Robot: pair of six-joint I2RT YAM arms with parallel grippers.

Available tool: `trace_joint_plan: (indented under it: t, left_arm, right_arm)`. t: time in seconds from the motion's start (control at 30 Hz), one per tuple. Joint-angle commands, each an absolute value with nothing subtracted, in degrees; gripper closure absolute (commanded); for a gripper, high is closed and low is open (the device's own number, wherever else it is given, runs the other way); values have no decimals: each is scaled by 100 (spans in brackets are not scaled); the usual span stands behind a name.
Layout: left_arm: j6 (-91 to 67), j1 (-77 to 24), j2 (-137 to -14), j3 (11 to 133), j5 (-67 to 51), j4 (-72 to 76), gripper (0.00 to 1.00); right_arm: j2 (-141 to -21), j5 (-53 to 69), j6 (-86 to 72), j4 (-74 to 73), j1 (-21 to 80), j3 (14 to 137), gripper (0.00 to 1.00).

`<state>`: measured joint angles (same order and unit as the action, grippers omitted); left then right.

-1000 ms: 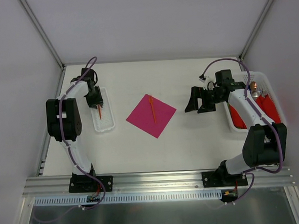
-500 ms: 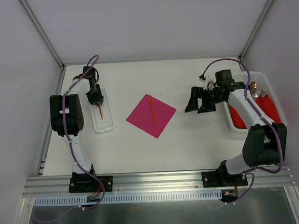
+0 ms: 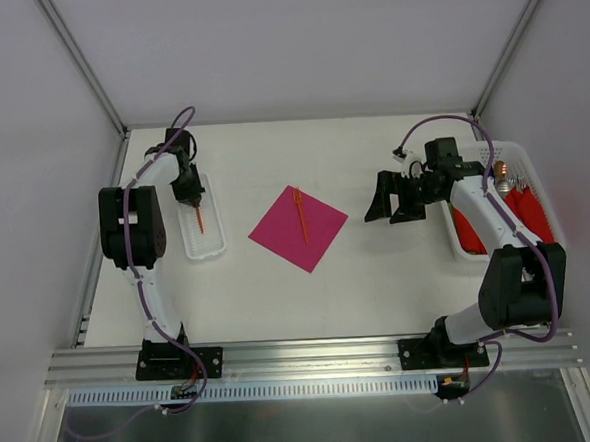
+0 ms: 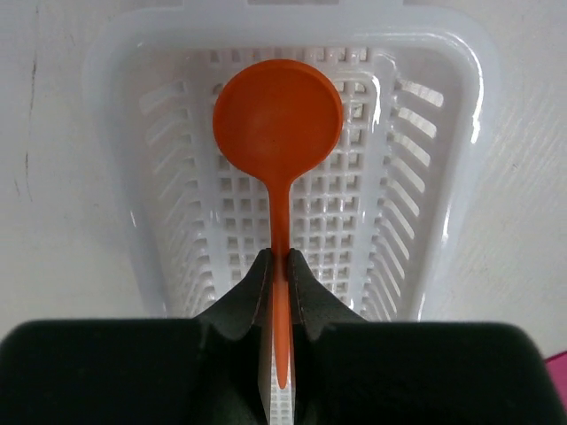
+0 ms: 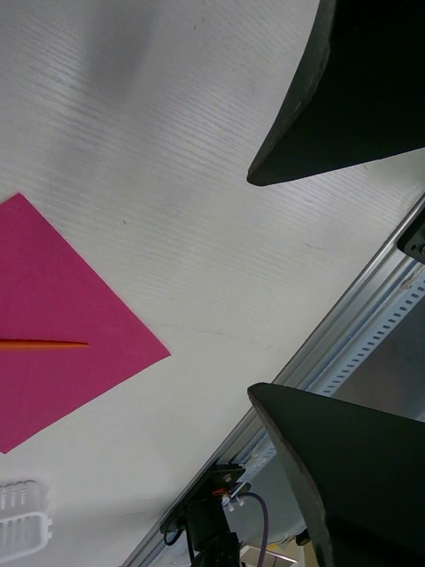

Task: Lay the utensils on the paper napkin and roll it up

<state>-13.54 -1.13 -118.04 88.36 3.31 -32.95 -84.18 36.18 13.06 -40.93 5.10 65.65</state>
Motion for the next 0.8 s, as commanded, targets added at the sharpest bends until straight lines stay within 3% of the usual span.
trace_joint_plan:
  t: [0.0,0.13,0.27,0.5,0.77]
  left_arm:
    - [-1590,-272,-11014,9202,571,-3830,100]
    - [-2292,-632,-10311,9220,563,-4191,100]
    - [-2891,-1639,-10011,9035,553,-4245,100]
    - [-3489,-2977,-10695,9175,475,-4271,100]
    - [-3788,-3673,-11504,9729,659,-4263,100]
  right_arm:
    - [-8297,3577,1266,-4122,483,6601,1]
    - [-8244,3507,1160,-4035,492,6548,1]
    - [-8270,3454,1107,-3964,492,6548,1]
    - [-8367,3401,1195,-4122,492,6759,1]
    - [-8429,3428,1222,-4113,483,6706,1]
